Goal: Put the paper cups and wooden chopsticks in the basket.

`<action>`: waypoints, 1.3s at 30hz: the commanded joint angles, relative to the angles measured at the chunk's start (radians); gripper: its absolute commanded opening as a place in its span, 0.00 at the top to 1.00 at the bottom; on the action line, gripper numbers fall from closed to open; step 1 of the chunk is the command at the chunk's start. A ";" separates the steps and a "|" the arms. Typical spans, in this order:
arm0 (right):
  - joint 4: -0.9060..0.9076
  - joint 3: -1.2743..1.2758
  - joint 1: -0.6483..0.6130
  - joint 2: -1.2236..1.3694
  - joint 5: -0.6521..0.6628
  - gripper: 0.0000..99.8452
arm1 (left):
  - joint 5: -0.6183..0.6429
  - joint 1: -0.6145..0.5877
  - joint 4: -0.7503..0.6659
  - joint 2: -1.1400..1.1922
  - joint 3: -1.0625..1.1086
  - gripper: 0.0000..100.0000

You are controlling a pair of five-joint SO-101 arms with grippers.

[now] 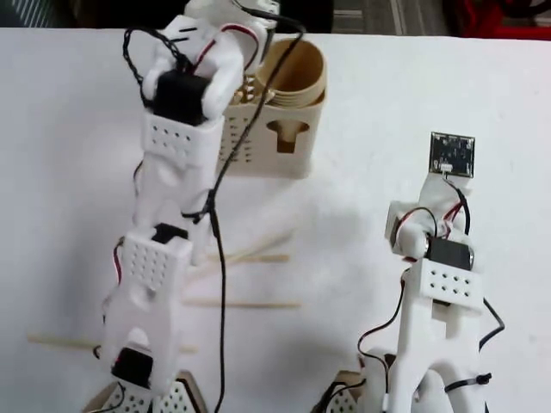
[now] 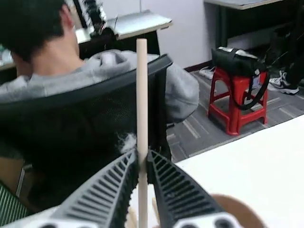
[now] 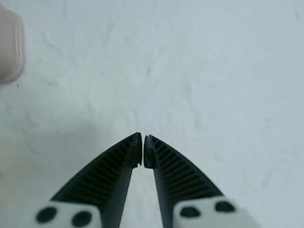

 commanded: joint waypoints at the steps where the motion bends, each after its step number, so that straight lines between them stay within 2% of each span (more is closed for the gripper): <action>1: -0.018 -0.005 0.004 -0.031 0.002 0.98 | 0.000 -0.019 0.075 -0.022 -0.031 0.93; 5: -0.018 -0.005 0.004 -0.031 0.002 0.98 | 0.008 -0.019 0.186 -0.067 -0.031 0.85; 11: -0.016 -0.003 0.004 -0.031 0.002 0.98 | -0.003 -0.038 0.336 -0.165 -0.031 0.85; 17: -0.013 -0.003 0.004 -0.031 0.002 0.98 | -0.114 -0.058 0.534 -0.309 -0.026 0.85; 19: -0.012 -0.003 0.004 -0.031 0.002 0.98 | -0.120 -0.073 0.543 -0.337 -0.008 0.85; 25: -0.018 0.009 0.004 -0.031 0.002 0.98 | -0.164 -0.157 0.542 -0.466 0.232 0.84; 33: -0.079 0.043 0.002 -0.031 0.002 0.98 | -0.336 -0.119 0.537 -0.791 0.733 0.84; 39: -0.108 0.060 -0.018 -0.031 0.002 0.98 | -0.416 -0.087 0.534 -0.983 1.100 0.84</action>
